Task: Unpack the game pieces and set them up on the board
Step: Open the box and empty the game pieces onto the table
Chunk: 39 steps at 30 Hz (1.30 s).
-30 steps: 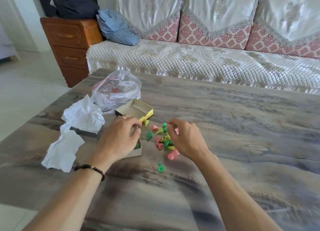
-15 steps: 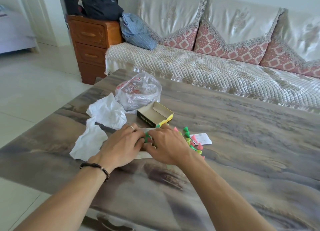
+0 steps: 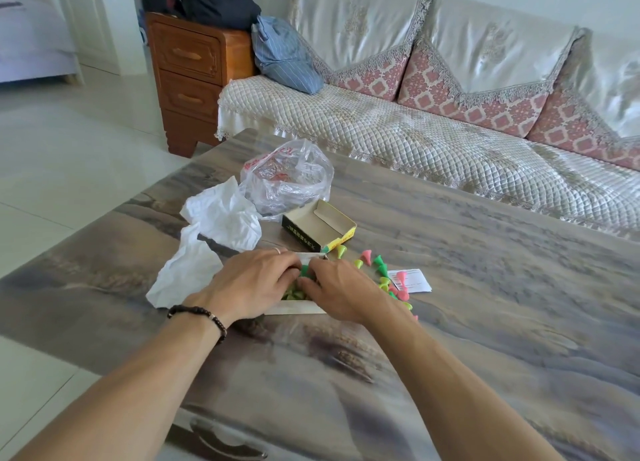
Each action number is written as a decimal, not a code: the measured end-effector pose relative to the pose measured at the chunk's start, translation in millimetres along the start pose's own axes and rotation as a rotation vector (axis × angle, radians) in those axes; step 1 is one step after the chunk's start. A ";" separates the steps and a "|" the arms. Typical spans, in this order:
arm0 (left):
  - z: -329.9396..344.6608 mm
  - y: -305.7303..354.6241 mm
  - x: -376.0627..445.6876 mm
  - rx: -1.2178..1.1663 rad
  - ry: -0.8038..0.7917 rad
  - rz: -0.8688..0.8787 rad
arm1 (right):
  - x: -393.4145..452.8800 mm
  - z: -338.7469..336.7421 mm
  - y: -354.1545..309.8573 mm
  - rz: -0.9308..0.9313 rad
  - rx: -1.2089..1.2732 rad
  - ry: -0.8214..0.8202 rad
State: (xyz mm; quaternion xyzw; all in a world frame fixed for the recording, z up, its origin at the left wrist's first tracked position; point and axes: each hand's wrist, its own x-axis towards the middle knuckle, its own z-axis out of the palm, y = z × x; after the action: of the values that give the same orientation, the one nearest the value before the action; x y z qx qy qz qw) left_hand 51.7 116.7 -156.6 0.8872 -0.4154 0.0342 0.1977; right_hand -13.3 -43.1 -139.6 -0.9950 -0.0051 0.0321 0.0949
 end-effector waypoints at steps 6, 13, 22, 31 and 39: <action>-6.2 -1.2 3.9 -0.010 -0.034 0.015 | 4.4 -15.6 3.3 -0.020 0.020 -0.055; -3.2 2.9 7.3 0.047 0.038 0.044 | 5.2 -21.5 2.6 -0.019 0.040 -0.143; -3.1 6.0 9.6 0.045 0.122 0.036 | 10.8 -31.0 -4.3 0.024 0.144 -0.153; -15.9 20.4 17.5 -0.132 0.207 0.026 | -15.1 -36.6 27.6 0.171 0.668 0.198; 19.1 104.4 29.3 -0.003 0.059 0.284 | -92.7 -29.1 116.8 0.470 0.699 0.310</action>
State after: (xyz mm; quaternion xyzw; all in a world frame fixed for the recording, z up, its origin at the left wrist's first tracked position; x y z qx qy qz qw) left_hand -9.6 28.0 -133.9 0.8179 -0.5308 0.0873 0.2043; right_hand -103.5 -164.7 -127.3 -0.8704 0.2466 -0.0971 0.4149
